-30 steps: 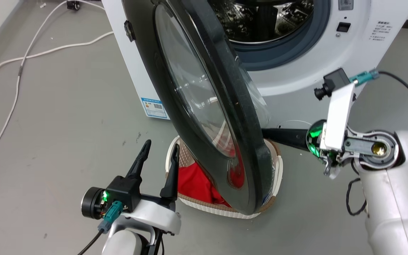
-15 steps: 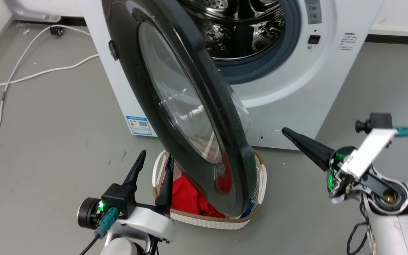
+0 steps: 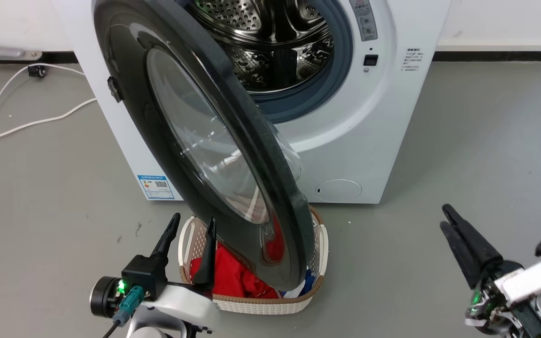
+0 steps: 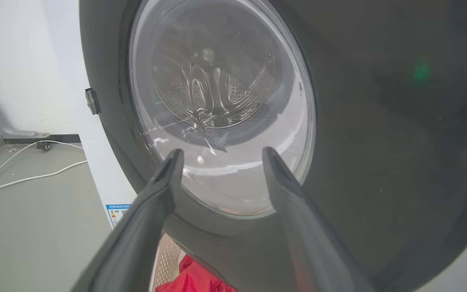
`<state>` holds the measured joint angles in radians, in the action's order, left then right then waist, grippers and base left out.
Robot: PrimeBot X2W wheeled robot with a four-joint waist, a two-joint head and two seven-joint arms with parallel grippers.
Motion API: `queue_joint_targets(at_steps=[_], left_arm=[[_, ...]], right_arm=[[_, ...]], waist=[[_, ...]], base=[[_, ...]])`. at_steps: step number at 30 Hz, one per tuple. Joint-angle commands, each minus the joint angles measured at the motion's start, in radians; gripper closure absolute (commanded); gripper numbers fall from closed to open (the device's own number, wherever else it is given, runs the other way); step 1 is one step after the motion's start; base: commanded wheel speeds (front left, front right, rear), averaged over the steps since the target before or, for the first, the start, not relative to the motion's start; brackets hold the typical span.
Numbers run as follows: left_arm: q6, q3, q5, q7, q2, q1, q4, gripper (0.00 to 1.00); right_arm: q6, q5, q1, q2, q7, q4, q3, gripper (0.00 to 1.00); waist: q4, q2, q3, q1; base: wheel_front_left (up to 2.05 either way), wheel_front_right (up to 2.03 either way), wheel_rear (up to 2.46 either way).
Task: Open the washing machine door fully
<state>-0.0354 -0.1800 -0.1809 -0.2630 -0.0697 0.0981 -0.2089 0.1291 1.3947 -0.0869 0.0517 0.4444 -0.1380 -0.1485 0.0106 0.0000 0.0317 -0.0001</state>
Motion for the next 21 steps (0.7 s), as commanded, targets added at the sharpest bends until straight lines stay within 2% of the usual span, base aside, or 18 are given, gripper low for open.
queue_joint_targets(at_steps=[1, 3, 4, 9, 14, 18, 21], left_arm=[[-0.003, 0.005, -0.005, -0.003, -0.006, -0.012, -0.002, 0.0], [-0.003, 0.008, -0.008, -0.003, -0.005, -0.017, -0.003, 0.0], [-0.004, 0.012, -0.008, -0.003, -0.006, -0.021, -0.006, 0.0], [-0.005, 0.02, -0.013, -0.003, -0.005, -0.027, -0.011, 0.0], [-0.003, 0.029, -0.015, -0.003, -0.005, -0.027, -0.015, 0.0], [0.0, 0.036, -0.015, -0.003, -0.009, -0.03, -0.019, 0.0], [0.002, 0.038, -0.013, -0.003, -0.009, -0.031, -0.022, 0.0]], right_arm=[[0.003, -0.008, 0.012, -0.002, -0.012, 0.011, 0.0, 0.0], [0.003, -0.038, 0.048, -0.001, -0.071, 0.04, 0.0, 0.0], [0.003, -0.117, 0.075, 0.001, -0.139, 0.078, -0.007, 0.0], [0.003, -0.385, 0.131, 0.027, -0.3, 0.162, -0.013, 0.0], [0.003, -0.746, 0.165, 0.08, -0.446, 0.214, -0.006, 0.0], [0.003, -0.985, 0.184, 0.086, -0.491, 0.232, 0.009, 0.0], [0.003, -1.095, 0.198, 0.081, -0.496, 0.243, 0.027, 0.0]], waist=[[-0.006, 0.0, -0.006, 0.0001], [-0.013, 0.0, -0.011, 0.0001], [-0.019, 0.0, -0.015, 0.0001], [-0.031, 0.0, -0.018, 0.0001], [-0.041, 0.0, -0.02, 0.0001], [-0.048, 0.0, -0.027, 0.0001], [-0.05, 0.0, -0.034, 0.0001]], base=[[0.0, 0.0, 0.0], [0.0, 0.0, 0.0], [0.0, 0.0, 0.0], [0.0, 0.0, 0.0], [0.0, 0.0, 0.0], [0.0, 0.0, 0.0], [0.0, 0.0, 0.0]])
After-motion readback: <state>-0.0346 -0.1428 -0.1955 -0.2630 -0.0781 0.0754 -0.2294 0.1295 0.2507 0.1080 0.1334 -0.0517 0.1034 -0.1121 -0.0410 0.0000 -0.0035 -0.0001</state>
